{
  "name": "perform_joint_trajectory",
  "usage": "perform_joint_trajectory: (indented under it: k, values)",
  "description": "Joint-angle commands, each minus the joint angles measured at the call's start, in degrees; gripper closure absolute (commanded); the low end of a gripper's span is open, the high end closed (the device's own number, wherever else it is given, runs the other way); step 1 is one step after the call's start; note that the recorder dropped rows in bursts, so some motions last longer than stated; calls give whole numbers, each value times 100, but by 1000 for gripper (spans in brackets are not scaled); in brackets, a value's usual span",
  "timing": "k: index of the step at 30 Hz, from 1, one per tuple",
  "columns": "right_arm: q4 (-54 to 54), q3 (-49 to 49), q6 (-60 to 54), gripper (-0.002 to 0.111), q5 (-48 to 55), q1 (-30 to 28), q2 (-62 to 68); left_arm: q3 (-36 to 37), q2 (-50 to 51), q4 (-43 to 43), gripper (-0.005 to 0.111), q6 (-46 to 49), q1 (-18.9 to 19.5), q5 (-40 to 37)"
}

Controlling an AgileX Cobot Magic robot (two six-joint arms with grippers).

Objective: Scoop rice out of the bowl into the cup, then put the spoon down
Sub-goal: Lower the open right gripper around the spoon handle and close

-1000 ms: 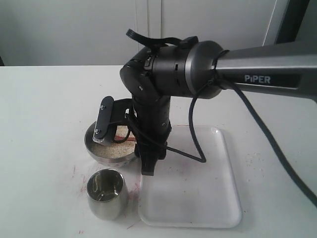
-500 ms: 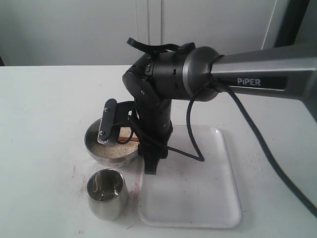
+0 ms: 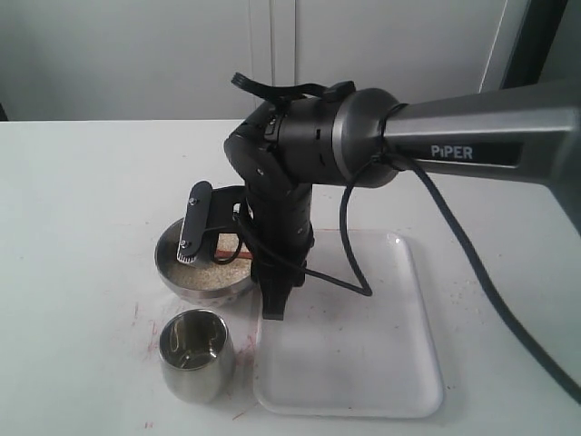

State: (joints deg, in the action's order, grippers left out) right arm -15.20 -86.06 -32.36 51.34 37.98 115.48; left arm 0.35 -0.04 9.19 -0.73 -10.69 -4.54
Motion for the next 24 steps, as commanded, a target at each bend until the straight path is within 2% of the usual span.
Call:
perform_joint_trajectory:
  k: [1, 24]
  values:
    - [21, 15, 23, 65, -17, -33, 4, -35, 4, 59, 92, -33, -6, 17]
    - [32, 15, 23, 73, -81, -33, 4, -35, 4, 59, 92, -33, -6, 17]
